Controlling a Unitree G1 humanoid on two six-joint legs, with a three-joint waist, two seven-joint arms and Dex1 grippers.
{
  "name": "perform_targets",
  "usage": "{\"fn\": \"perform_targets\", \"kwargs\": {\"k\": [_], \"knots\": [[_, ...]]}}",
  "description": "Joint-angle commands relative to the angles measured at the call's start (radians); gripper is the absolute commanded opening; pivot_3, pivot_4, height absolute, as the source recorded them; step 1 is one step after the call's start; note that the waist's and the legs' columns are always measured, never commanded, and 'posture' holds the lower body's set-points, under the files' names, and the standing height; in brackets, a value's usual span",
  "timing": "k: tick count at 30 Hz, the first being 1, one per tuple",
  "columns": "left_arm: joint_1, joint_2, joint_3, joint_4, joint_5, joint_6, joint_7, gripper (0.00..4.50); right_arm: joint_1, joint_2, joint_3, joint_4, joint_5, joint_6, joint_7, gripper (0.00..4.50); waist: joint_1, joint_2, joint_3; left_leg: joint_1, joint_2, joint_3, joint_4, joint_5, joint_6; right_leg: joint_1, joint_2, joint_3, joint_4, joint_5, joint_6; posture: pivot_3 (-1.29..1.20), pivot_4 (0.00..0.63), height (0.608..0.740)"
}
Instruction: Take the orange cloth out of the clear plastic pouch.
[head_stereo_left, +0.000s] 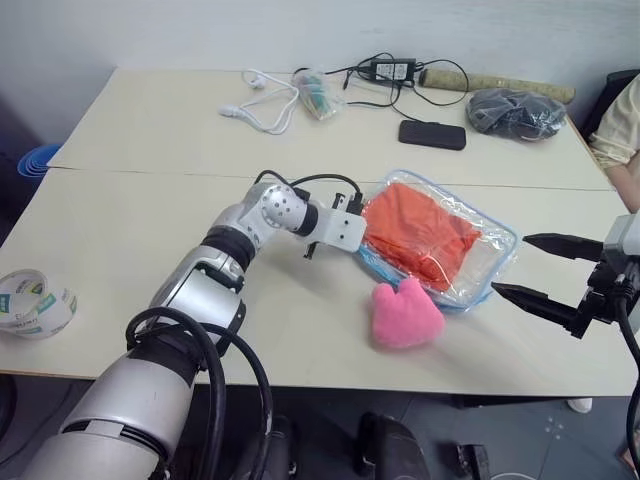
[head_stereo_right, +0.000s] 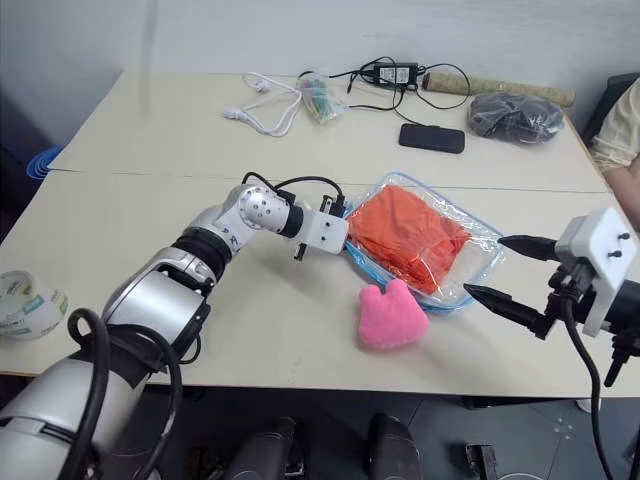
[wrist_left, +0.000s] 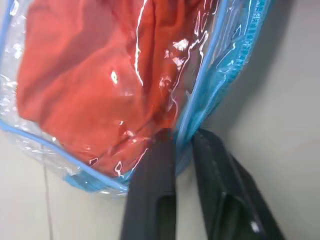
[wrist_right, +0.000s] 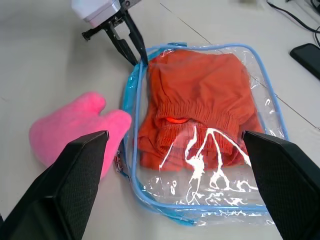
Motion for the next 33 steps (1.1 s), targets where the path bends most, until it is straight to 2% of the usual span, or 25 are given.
{"fn": "perform_targets", "kwargs": {"k": [1, 5, 8, 10, 12, 19, 23, 26, 29, 33], "knots": [[0.091, 0.038, 0.044, -0.191, -0.051, 0.264, -0.092, 0.02, -0.027, -0.022, 0.023, 0.010, 0.011, -0.028, 0.013, 4.50, -0.002, 0.000, 0.000, 0.000, 0.000, 0.000, 0.000, 0.000, 0.000, 0.000, 0.000, 0.000, 0.000, 0.000, 0.000, 0.00, 0.150, 0.740], [0.313, 0.078, 0.105, -0.742, -0.074, 0.745, -0.147, 0.02, -0.054, -0.026, 0.064, 0.030, 0.008, -0.043, 0.026, 4.50, -0.016, 0.001, 0.000, 0.003, 0.001, -0.001, -0.001, 0.000, 0.000, 0.000, 0.000, 0.003, 0.002, 0.000, 0.000, 0.00, 0.150, 0.740], [0.459, 0.117, 0.115, -1.134, -0.006, 1.039, -0.157, 0.02, -0.091, -0.029, 0.121, 0.053, 0.004, -0.058, 0.038, 4.50, -0.020, 0.001, -0.001, 0.003, 0.003, -0.001, -0.001, 0.000, 0.000, 0.000, 0.001, 0.003, 0.002, 0.000, 0.000, 0.00, 0.150, 0.740], [0.540, 0.159, 0.104, -1.333, 0.037, 1.193, -0.180, 0.02, -0.128, -0.030, 0.163, 0.074, 0.001, -0.067, 0.047, 4.50, -0.019, 0.001, -0.001, 0.004, 0.002, 0.000, 0.000, 0.000, 0.000, 0.000, 0.001, 0.004, 0.002, 0.000, 0.000, 0.00, 0.150, 0.740], [0.587, 0.200, 0.086, -1.453, 0.070, 1.294, -0.194, 0.02, -0.150, -0.032, 0.190, 0.089, -0.002, -0.076, 0.058, 4.50, -0.017, 0.001, -0.001, 0.004, 0.004, 0.000, 0.000, 0.000, 0.000, 0.001, 0.001, 0.005, 0.003, 0.000, 0.000, 0.00, 0.150, 0.740], [0.708, 0.323, 0.058, -1.680, 0.130, 1.494, -0.176, 0.02, -0.213, -0.057, 0.267, 0.143, -0.009, -0.112, 0.131, 4.50, 0.001, 0.001, -0.001, 0.006, 0.005, 0.001, 0.001, -0.001, 0.000, 0.002, 0.000, 0.007, 0.002, 0.000, 0.000, 0.00, 0.150, 0.740], [0.715, 0.309, 0.074, -1.704, 0.098, 1.635, -0.147, 0.02, -0.274, -0.073, 0.322, 0.197, -0.019, -0.142, 0.186, 4.50, 0.000, 0.001, -0.001, 0.006, 0.005, 0.001, 0.001, -0.001, 0.000, 0.002, 0.001, 0.007, 0.003, 0.000, 0.000, 0.00, 0.150, 0.740], [0.708, 0.303, 0.067, -1.717, 0.072, 1.673, -0.122, 0.02, -0.329, -0.064, 0.372, 0.236, -0.041, -0.161, 0.195, 4.50, -0.002, 0.001, -0.001, 0.006, 0.006, 0.002, 0.001, -0.001, 0.000, 0.002, 0.001, 0.007, 0.003, 0.000, 0.000, 0.00, 0.150, 0.740], [0.720, 0.324, 0.048, -1.715, 0.074, 1.644, -0.079, 0.68, -0.350, -0.056, 0.410, 0.253, -0.062, -0.185, 0.211, 4.50, -0.001, 0.001, -0.001, 0.006, 0.006, 0.002, 0.001, -0.001, 0.000, 0.002, 0.001, 0.007, 0.003, 0.000, 0.000, 0.00, 0.150, 0.740], [0.750, 0.336, 0.072, -1.765, 0.032, 1.680, -0.066, 1.87, -0.355, -0.053, 0.429, 0.257, -0.063, -0.193, 0.225, 4.50, -0.001, 0.001, -0.001, 0.006, 0.006, 0.002, 0.001, -0.001, 0.000, 0.002, 0.000, 0.007, 0.003, 0.000, 0.000, 0.00, 0.150, 0.740]]}}
